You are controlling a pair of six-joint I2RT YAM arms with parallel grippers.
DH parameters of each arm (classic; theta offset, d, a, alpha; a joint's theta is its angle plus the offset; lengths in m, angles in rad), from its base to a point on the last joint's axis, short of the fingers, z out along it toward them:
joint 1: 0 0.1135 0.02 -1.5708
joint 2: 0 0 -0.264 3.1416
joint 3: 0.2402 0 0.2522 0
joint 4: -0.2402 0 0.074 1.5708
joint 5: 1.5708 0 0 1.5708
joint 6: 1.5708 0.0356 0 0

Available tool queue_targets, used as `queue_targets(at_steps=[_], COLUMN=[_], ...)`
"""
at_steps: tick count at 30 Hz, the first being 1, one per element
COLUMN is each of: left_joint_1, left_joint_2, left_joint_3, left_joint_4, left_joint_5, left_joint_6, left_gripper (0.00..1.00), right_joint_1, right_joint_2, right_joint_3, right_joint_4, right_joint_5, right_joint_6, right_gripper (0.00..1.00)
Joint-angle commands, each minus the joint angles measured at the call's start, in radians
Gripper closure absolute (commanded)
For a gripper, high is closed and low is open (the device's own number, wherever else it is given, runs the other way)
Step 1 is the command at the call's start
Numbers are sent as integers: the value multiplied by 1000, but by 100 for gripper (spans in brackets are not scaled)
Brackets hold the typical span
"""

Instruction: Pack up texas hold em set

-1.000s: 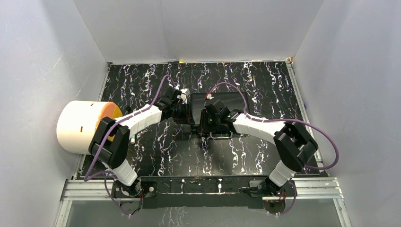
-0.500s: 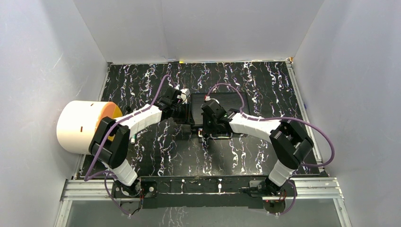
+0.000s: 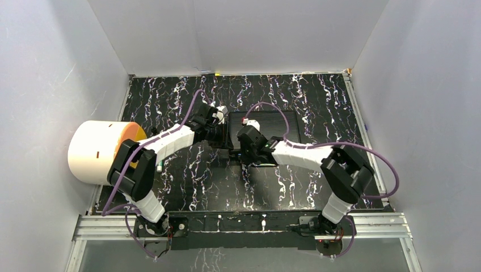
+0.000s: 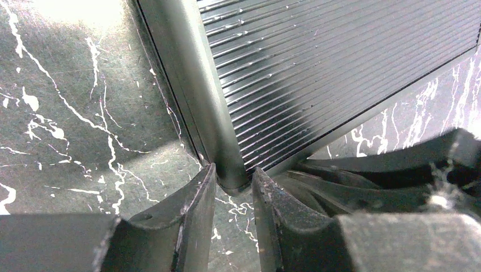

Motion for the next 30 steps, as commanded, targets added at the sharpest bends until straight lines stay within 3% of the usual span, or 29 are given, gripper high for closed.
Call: queue_targets(at_steps=[1, 4, 8, 10, 11, 12, 20, 27, 30], left_joint_1=[-7, -6, -7, -6, -6, -5, -6, -6, -6], left_joint_2=[-12, -77, -201, -297, -343, -388, -687, -873, -914], left_joint_3=[16, 18, 37, 46, 47, 48, 109, 211, 263], left_joint_4=[-74, -74, -123, -149, -161, -170, -282, -368, -398], left_joint_5=[-43, -109, -276, -361, -400, -441, -656, -719, -717], left_joint_6=[12, 16, 33, 49, 57, 67, 148, 197, 207], left_gripper=[70, 62, 40, 23, 7, 2, 2, 2, 2], right_joint_1=[-1, -1, -1, -1, -1, -1, -2, -1, -1], right_joint_2=[-140, -227, -372, -447, -483, -534, -781, -903, -931], right_joint_3=[-13, -27, -45, -30, -22, -9, 181, 318, 378], right_joint_4=[55, -35, -181, -307, -357, -403, -641, -696, -734], right_joint_5=[120, 152, 270, 350, 387, 422, 556, 615, 630], right_joint_6=[0, 9, 16, 32, 38, 48, 10, -121, -152], right_gripper=[79, 69, 51, 47, 46, 45, 33, 2, 2])
